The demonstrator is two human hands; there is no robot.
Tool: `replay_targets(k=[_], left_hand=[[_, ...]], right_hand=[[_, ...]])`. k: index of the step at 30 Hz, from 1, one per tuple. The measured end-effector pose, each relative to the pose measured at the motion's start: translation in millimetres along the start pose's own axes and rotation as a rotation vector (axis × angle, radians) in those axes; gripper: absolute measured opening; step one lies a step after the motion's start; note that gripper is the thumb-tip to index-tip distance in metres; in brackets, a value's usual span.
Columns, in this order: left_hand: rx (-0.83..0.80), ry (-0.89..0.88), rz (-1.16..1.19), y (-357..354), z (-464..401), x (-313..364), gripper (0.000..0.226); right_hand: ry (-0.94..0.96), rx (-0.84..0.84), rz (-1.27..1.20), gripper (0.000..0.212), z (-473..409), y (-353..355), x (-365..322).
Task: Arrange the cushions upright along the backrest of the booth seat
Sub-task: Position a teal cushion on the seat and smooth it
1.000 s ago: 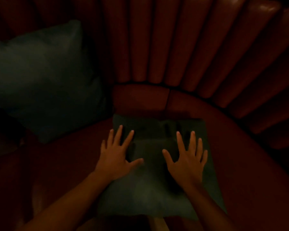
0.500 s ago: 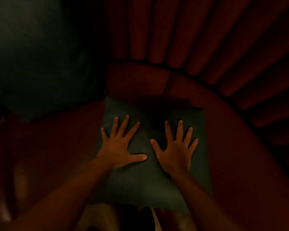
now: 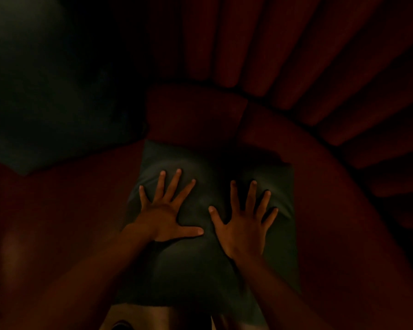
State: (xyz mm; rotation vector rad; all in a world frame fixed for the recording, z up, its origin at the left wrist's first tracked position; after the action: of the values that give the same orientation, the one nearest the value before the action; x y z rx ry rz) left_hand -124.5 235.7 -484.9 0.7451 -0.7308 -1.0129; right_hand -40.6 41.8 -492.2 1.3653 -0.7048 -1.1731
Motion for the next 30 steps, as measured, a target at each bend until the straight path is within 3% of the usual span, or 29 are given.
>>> replay_targets(k=[17,21,23,25,27,28,30], left_hand=[[-0.025,0.042,-0.045,-10.6,-19.5,-0.2,0.127],[0.004,0.019,0.009,-8.8,-21.2,-1.4,0.124],[0.104,0.003,0.106,-4.8,-14.5,-5.3,0.114],[0.391,0.119,0.325,1.1,-4.0,-14.2,0.096],[0.648,0.418,0.582,7.9,1.2,-29.0,0.087],[0.640,0.567,0.745,9.8,-1.1,-36.2,0.092],[0.418,0.707,0.988,14.3,-13.4,-46.1,0.105]], right_hand=[[0.024,-0.005,0.002,0.086,-11.0,-19.4,5.4],[-0.016,-0.079,-0.022,0.086,-15.8,-15.0,2.8],[-0.044,-0.123,-0.057,0.085,-17.9,-6.1,3.4],[-0.095,-0.037,-0.161,0.080,-21.3,11.1,6.0],[-0.185,0.195,-0.254,0.077,-28.7,30.9,14.1],[-0.254,0.252,-0.274,0.080,-34.3,35.3,21.1],[-0.459,0.155,-0.349,0.101,-49.1,38.7,37.4]])
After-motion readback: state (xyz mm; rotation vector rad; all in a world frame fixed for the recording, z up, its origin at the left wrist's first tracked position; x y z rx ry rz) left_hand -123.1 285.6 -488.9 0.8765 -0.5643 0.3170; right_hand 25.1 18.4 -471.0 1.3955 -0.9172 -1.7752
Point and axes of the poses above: each hand's wrist, its own z-axis away from the middle knuckle, its own y-axis out of the back of the hand, x = y × z, the point moved 2 cm from there along -z, towards the middle knuckle, and after that the axes turned 9 degrees about -z, right-handed, at the moved point
